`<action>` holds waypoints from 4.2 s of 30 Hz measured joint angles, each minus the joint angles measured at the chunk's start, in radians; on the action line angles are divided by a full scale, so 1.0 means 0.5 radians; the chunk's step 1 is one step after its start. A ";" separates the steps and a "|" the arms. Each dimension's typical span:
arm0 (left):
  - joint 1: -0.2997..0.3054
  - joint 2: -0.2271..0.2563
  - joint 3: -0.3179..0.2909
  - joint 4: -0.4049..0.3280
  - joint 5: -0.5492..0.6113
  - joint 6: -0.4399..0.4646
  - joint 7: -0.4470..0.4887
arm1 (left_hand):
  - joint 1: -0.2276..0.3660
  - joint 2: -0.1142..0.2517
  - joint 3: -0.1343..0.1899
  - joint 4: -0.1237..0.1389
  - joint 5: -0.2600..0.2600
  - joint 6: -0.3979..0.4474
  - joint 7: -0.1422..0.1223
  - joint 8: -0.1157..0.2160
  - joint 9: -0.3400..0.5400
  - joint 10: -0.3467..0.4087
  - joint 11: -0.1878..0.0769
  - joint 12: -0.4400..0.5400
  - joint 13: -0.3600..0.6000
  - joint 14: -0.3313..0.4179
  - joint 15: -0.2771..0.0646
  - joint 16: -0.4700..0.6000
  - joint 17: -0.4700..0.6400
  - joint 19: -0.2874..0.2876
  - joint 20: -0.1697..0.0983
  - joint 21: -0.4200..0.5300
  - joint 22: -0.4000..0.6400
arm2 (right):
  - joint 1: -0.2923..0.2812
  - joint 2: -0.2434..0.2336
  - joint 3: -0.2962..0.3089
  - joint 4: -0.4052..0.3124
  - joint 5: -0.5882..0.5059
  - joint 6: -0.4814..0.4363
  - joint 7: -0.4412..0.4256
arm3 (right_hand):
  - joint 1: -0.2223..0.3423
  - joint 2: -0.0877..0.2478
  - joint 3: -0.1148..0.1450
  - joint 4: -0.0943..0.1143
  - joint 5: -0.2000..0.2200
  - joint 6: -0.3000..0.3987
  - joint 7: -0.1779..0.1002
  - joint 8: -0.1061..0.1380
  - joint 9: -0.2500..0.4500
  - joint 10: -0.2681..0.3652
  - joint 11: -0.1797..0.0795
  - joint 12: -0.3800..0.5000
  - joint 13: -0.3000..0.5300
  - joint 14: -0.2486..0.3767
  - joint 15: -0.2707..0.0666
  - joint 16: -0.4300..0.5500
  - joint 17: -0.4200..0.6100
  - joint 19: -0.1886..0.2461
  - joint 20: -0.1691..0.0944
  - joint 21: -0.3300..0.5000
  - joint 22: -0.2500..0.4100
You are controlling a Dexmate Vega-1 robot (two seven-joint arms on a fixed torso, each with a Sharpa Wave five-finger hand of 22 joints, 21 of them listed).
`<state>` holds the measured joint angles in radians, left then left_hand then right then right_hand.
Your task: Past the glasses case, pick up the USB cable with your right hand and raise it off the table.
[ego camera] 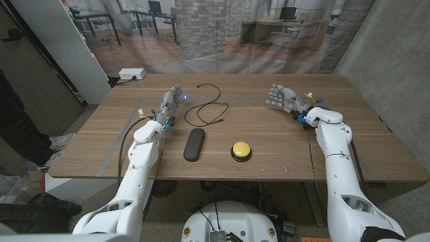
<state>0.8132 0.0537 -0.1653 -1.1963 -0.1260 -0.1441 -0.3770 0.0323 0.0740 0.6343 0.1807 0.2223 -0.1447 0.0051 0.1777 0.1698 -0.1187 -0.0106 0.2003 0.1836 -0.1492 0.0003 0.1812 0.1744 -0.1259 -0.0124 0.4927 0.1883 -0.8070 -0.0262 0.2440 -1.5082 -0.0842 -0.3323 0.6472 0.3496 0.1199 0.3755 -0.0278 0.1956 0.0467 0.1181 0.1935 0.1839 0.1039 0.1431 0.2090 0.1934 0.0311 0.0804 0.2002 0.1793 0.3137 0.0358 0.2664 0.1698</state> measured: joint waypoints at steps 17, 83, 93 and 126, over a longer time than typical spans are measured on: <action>-0.033 -0.003 -0.012 0.062 0.007 -0.021 -0.009 | 0.000 0.000 0.000 0.000 0.000 0.000 0.000 0.000 0.000 0.000 0.000 0.000 0.000 -0.011 0.011 0.000 0.000 0.000 0.000 0.000 0.000 | 0.131 -0.007 0.036 0.065 -0.061 -0.283 0.224 | 0.029 -0.007 -0.001 -0.033 -0.022 0.032 0.010 0.000 0.000 0.048 0.026 0.001 0.000 0.058 0.027 0.016 0.000 0.082 0.017 0.001 0.000; -0.203 0.033 -0.025 0.348 0.004 -0.122 -0.068 | 0.000 0.000 0.000 0.000 0.000 -0.009 0.009 0.000 0.000 0.000 0.000 0.000 0.000 -0.011 0.011 0.000 0.000 0.000 0.000 0.000 0.000 | 0.605 -0.121 -0.078 0.506 -0.373 -1.016 0.823 | 0.166 0.023 0.000 -0.176 -0.038 0.172 0.029 0.016 0.009 0.243 0.115 0.046 0.009 0.326 0.103 0.046 0.009 0.477 0.054 0.075 0.010; -0.208 0.038 -0.030 0.361 0.000 -0.128 -0.072 | 0.000 0.000 0.000 0.000 0.000 -0.011 0.011 0.000 0.000 0.000 0.000 0.000 0.000 -0.011 0.011 0.000 0.000 0.000 0.000 0.000 0.000 | 0.654 -0.125 -0.106 0.583 -0.392 -1.064 0.885 | 0.187 0.045 -0.002 -0.191 -0.038 0.241 0.033 0.016 0.009 0.322 0.129 0.067 0.009 0.411 0.110 0.062 0.019 0.572 0.050 0.106 0.020; -0.243 0.049 -0.045 0.428 -0.020 -0.158 -0.099 | -0.006 0.006 0.000 0.000 0.000 -0.011 0.011 0.000 0.000 0.000 0.000 0.000 0.000 -0.011 0.011 0.000 0.000 0.000 0.000 0.000 0.000 | 0.828 -0.126 -0.220 0.928 -0.451 -1.040 1.056 | 0.315 -0.005 -0.006 -0.265 -0.038 0.275 0.039 0.015 0.019 0.368 0.104 0.072 0.019 0.491 0.065 0.062 0.013 0.665 0.006 0.121 0.019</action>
<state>0.6919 0.0784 -0.1877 -0.9823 -0.1360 -0.2233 -0.4264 0.0295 0.0768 0.6342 0.1806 0.2223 -0.1502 0.0107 0.1776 0.1697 -0.1187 -0.0106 0.2003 0.1835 -0.1545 0.0056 0.1812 0.1743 -0.1258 -0.0125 0.4927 0.1881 -0.3930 -0.0890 0.1343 -1.0439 -0.3096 -0.8523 1.1751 0.5073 0.1176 0.3726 -0.1605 0.1764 0.1843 0.1375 0.2013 0.1933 0.2880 0.1950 0.2448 0.2027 0.2767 0.1129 0.2312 0.1859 0.6462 0.0390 0.3271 0.1793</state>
